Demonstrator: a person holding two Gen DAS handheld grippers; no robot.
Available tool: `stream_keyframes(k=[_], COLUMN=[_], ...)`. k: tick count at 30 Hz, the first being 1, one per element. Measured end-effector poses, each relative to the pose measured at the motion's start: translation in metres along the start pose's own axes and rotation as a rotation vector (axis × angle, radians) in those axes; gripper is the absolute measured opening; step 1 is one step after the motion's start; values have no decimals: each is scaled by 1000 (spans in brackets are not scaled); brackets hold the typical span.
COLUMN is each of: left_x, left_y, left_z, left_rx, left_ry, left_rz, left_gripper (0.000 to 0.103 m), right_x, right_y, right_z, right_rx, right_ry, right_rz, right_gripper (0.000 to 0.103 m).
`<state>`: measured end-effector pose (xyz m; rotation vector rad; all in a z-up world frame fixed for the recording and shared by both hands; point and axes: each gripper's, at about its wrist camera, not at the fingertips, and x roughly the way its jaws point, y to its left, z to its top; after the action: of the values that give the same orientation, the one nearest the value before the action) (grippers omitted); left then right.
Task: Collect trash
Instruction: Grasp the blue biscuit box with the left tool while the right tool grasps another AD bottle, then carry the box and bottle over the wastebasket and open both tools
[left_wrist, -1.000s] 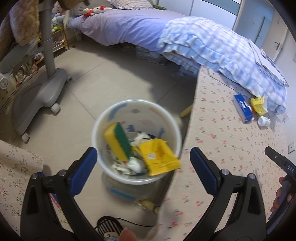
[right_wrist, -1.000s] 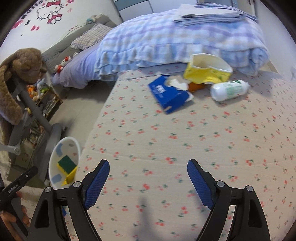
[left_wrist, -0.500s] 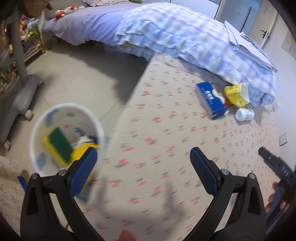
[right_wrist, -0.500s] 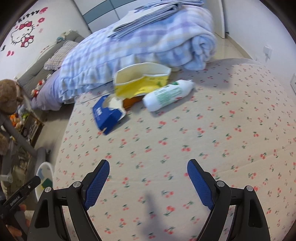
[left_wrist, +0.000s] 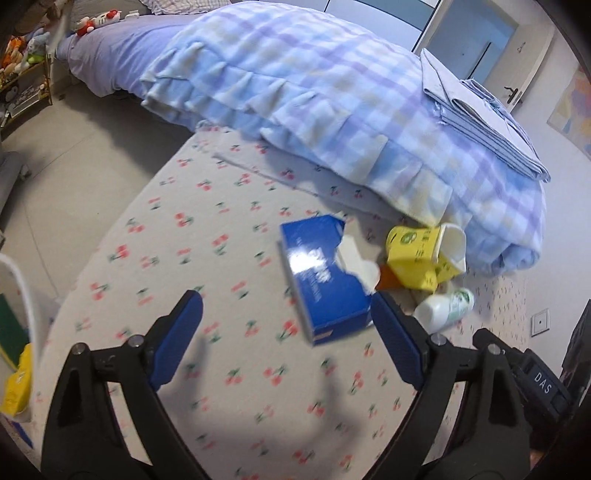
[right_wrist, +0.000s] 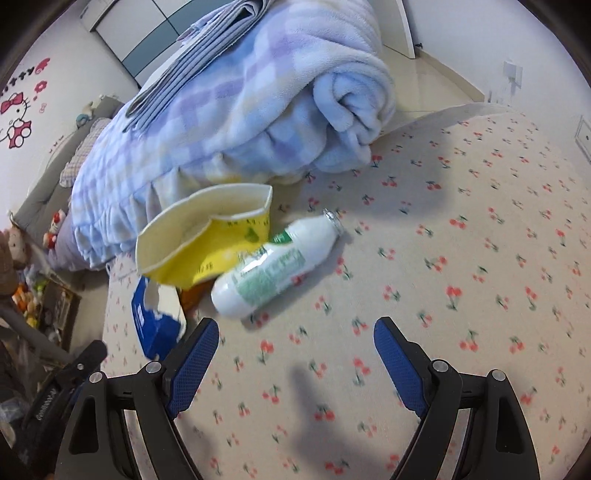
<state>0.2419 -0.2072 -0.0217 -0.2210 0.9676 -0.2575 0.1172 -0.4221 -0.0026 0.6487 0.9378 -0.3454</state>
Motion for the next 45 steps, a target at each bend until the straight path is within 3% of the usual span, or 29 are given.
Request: stream_keyframes(k=[2, 6, 9, 14, 16, 19, 21, 26, 45], left_x=[12, 39, 50, 58, 60, 61, 61, 47, -75], left_y=[-8, -17, -16, -18, -21, -25, -26, -17, 26], left_z=[4, 8, 9, 9, 10, 8, 6, -4, -46], left_rx=[-2, -5, -22, -4, 5, 42, 67, 53, 100], left_ry=[-5, 9, 1, -7, 4, 20, 34, 73, 50], left_rz=[-1, 21, 34, 42, 38, 54, 59, 28, 2], left_gripper=[89, 70, 66, 53, 42, 42, 41, 41, 40], right_x=[13, 35, 51, 65, 67, 66, 64, 52, -57], right_y=[2, 6, 9, 21, 25, 29, 30, 19, 21], right_z=[10, 19, 22, 25, 24, 20, 18, 10, -56], right_rx=[15, 60, 78, 48, 38, 24, 7, 15, -55], right_ry=[2, 5, 12, -21, -30, -39, -27, 42, 77], right_rz=[13, 42, 48, 0, -22, -61, -112, -92, -63], right_gripper=[87, 87, 87, 89, 89, 77, 56, 42, 41])
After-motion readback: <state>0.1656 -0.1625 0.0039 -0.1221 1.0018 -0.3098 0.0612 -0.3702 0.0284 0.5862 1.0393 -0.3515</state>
